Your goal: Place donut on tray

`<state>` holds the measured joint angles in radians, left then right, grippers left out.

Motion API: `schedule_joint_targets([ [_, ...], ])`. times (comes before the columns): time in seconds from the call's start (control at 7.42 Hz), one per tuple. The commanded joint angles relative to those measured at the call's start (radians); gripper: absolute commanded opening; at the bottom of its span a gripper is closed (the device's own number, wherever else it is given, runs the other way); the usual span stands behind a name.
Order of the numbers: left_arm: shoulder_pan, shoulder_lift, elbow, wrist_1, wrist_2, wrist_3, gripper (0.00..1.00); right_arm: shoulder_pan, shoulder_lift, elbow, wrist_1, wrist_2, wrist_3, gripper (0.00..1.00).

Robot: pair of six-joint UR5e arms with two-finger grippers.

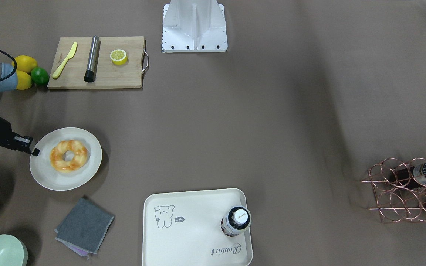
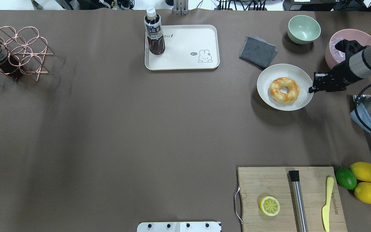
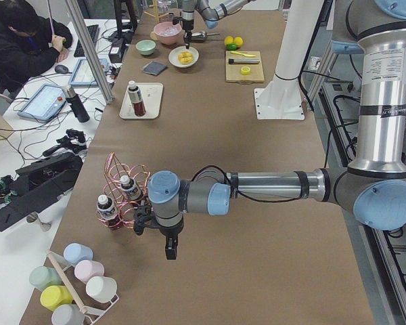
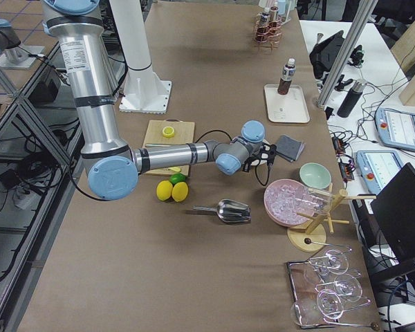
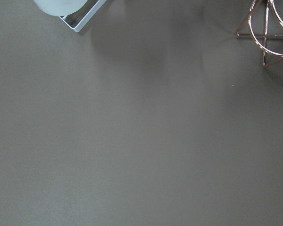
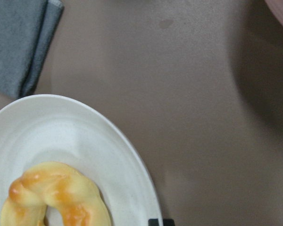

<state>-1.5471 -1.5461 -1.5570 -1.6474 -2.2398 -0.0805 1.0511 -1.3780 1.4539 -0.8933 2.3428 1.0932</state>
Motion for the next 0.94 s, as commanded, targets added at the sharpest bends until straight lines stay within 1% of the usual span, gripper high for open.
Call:
schedule_joint_targets([
  [0.0,0.012,0.000,0.002,0.001,0.000,-0.001,0.98,0.041,0.055,0.006,-0.001,0.107,0.022,0.00],
  [0.27,0.012,-0.002,0.003,0.001,0.000,-0.002,0.98,0.024,0.167,-0.004,-0.001,0.104,0.147,0.00],
  [0.4,0.012,-0.003,0.003,0.001,-0.001,-0.002,0.98,0.004,0.233,-0.035,-0.004,0.089,0.160,0.00],
  [0.54,0.012,-0.009,0.003,0.001,-0.001,-0.005,0.98,-0.008,0.326,-0.120,-0.004,0.072,0.166,0.00],
  [0.67,0.012,-0.014,0.005,0.001,-0.001,-0.005,0.98,-0.034,0.409,-0.198,-0.006,0.022,0.197,0.00],
  [0.81,0.012,-0.014,0.003,0.001,-0.001,-0.005,0.98,-0.055,0.468,-0.254,-0.006,-0.029,0.203,0.00],
])
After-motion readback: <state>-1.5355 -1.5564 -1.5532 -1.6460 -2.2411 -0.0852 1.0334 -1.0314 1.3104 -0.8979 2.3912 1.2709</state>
